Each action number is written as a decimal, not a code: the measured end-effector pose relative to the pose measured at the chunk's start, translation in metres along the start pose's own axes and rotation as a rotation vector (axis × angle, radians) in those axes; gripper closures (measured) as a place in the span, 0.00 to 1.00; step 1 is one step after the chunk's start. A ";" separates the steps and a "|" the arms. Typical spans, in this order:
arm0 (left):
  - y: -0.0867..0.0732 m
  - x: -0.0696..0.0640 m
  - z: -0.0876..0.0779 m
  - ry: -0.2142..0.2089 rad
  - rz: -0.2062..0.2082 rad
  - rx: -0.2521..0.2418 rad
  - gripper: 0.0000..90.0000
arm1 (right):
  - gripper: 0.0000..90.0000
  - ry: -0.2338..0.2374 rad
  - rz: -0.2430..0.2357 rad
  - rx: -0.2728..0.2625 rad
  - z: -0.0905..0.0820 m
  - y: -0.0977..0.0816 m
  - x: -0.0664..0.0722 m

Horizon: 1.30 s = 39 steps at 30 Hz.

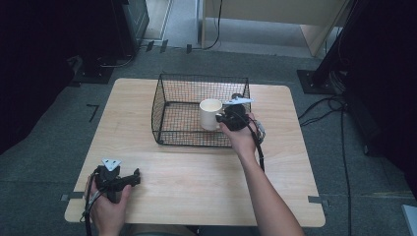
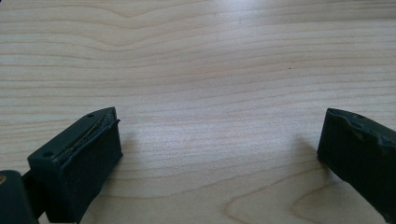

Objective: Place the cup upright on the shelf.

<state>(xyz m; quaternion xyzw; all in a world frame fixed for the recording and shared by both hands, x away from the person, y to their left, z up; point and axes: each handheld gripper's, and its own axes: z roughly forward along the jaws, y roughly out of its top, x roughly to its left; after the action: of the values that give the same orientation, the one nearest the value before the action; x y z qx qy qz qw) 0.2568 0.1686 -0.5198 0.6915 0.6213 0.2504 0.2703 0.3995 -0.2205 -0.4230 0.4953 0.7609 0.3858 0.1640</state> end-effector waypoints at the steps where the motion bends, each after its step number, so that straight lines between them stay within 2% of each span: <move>1: 0.000 0.000 0.000 0.000 0.000 0.000 0.00 | 0.90 0.001 0.001 0.008 0.000 0.000 0.000; 7: 0.000 0.000 0.000 0.000 0.001 0.000 0.00 | 0.90 0.011 0.003 0.033 0.003 0.000 -0.001; 11: 0.000 0.000 0.000 0.000 0.000 0.000 0.00 | 0.90 0.017 0.020 0.041 0.005 -0.001 -0.002; 16: 0.000 0.000 0.000 0.000 0.001 0.000 0.00 | 0.89 0.019 0.010 0.048 0.004 -0.001 -0.001; 32: 0.000 0.000 0.000 0.001 0.000 -0.001 0.00 | 0.86 0.026 0.022 0.024 -0.002 -0.001 -0.002; 39: 0.000 0.000 0.000 0.000 0.001 -0.001 0.00 | 0.89 0.021 0.026 -0.002 -0.009 0.003 -0.003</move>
<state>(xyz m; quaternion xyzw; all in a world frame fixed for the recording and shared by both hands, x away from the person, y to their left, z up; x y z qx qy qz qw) 0.2569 0.1685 -0.5199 0.6918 0.6207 0.2509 0.2707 0.3964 -0.2263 -0.4152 0.5008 0.7557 0.3939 0.1517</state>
